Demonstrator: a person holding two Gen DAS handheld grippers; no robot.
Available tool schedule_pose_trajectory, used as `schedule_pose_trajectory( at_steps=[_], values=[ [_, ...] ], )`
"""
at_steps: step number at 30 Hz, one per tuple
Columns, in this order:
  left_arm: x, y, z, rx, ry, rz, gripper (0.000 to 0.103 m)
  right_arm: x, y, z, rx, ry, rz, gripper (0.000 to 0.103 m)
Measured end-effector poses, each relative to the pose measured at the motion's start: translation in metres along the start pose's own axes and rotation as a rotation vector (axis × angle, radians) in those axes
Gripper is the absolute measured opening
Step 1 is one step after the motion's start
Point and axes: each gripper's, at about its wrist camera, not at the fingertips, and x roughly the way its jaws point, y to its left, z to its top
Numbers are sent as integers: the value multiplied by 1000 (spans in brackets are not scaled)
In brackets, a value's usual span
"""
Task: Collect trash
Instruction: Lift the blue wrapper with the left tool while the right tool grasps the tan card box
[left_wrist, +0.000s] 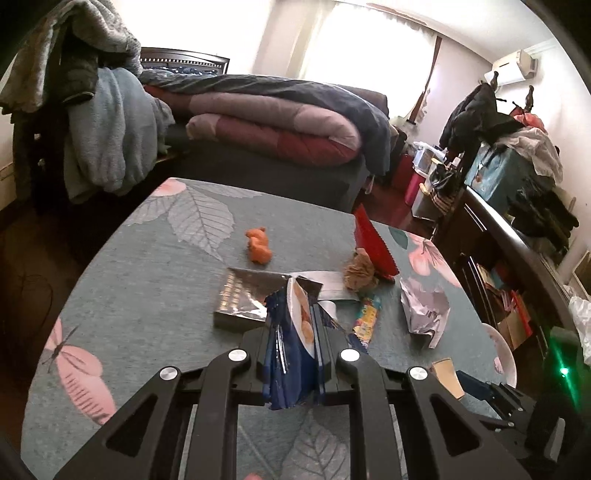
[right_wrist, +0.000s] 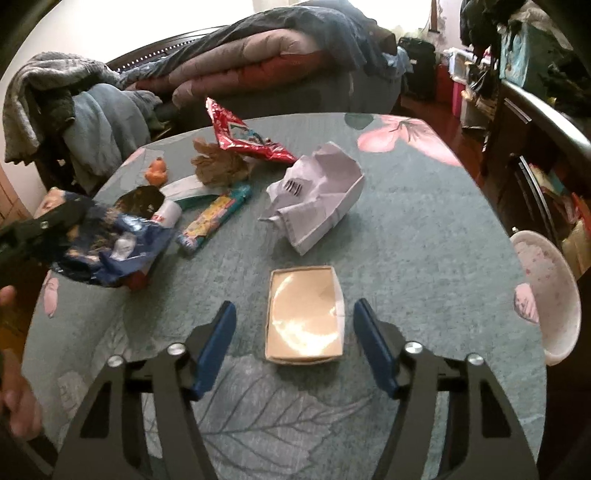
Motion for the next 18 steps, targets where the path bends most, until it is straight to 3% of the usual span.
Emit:
schedule_pose_trajectory(
  at_steps=[2,11,18],
  values=[
    [-3,2,0,1,-6,4,17,-1,-1,1,0,-3,-12,40],
    [-16,-2,1,10,-18,23,18,-25,-13,-3,30,-52,14,40],
    [-27,-31,0,68,-29,7,19,-53,-27,-7,54,-100,17,40]
  ],
)
